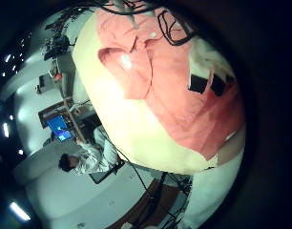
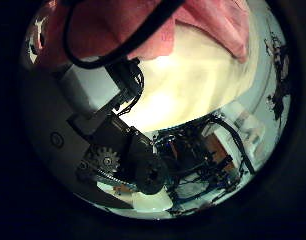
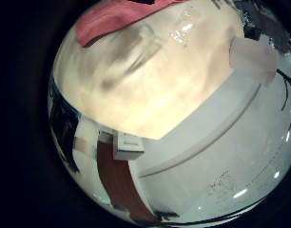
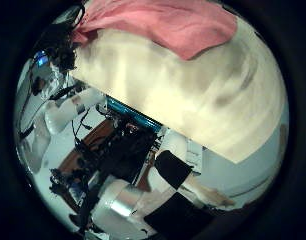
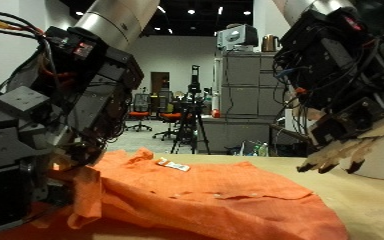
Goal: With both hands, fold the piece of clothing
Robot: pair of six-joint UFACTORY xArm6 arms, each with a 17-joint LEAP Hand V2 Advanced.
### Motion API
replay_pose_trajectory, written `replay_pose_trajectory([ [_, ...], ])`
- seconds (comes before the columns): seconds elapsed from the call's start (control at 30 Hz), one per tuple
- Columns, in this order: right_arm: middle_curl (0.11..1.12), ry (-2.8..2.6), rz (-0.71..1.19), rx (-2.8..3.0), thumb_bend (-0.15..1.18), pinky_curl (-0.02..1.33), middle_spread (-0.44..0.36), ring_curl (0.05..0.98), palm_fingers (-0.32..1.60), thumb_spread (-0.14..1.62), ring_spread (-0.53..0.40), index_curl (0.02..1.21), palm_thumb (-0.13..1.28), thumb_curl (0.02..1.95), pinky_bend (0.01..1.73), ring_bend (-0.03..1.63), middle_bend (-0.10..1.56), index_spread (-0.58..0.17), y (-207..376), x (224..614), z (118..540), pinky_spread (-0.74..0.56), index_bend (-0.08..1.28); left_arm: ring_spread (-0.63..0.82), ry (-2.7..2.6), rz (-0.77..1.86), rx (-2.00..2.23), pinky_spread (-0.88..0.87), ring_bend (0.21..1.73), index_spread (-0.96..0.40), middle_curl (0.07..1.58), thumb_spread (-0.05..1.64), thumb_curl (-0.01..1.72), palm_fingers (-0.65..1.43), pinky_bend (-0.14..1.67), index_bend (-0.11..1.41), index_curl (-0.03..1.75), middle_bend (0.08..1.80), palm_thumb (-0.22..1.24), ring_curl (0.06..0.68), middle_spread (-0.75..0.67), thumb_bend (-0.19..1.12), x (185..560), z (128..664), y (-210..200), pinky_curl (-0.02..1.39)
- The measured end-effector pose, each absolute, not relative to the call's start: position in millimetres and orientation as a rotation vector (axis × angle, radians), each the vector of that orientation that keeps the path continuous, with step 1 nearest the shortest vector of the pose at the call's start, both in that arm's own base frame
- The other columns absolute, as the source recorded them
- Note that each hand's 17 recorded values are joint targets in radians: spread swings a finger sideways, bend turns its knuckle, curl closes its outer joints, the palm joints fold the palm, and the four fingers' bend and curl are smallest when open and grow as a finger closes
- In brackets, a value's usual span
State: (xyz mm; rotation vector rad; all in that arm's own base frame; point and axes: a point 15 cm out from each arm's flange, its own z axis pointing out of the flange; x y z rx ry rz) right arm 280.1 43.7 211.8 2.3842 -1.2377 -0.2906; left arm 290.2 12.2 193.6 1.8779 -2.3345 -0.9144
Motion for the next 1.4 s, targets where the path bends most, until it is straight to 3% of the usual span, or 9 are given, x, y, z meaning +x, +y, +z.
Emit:
replay_pose_trajectory([
  [0.3,0.35,-1.200,-0.273,2.362,-0.02,0.31,0.153,0.273,0.06,0.96,0.190,0.26,0.50,0.31,0.42,0.40,0.22,-0.095,61,268,184,0.31,0.17,-0.57,-2.328,-0.930,1.869,-0.74,0.97,-0.64,0.64,1.16,0.27,1.15,1.03,0.24,0.72,0.95,0.75,0.449,-0.57,-0.01,288,198,10,0.47],
  [0.47,0.33,-1.160,-0.258,2.365,0.02,0.31,0.162,0.262,0.08,0.99,0.197,0.30,0.70,0.37,0.40,0.36,0.17,-0.128,70,270,182,0.32,0.22,-0.56,-2.324,-0.929,1.873,-0.74,0.97,-0.65,0.64,1.16,0.27,1.15,1.03,0.22,0.76,0.96,0.75,0.451,-0.57,-0.01,287,200,10,0.46],
  [0.7,0.29,-1.102,-0.159,2.316,-0.01,0.32,0.184,0.263,0.06,0.96,0.204,0.34,0.83,0.43,0.43,0.34,0.15,-0.141,77,275,175,0.34,0.20,-0.57,-2.316,-0.934,1.876,-0.74,0.96,-0.67,0.64,1.16,0.27,1.15,1.03,0.19,0.80,0.96,0.75,0.450,-0.57,-0.01,286,203,10,0.46],
  [1.4,0.28,-1.139,-0.130,2.343,-0.04,0.32,0.181,0.280,0.05,0.99,0.203,0.34,0.67,0.40,0.51,0.38,0.17,-0.111,89,292,152,0.38,0.18,-0.57,-2.305,-0.954,1.877,-0.74,0.96,-0.68,0.63,1.16,0.27,1.14,1.04,0.18,0.85,0.97,0.75,0.457,-0.57,-0.01,284,206,14,0.46],
])
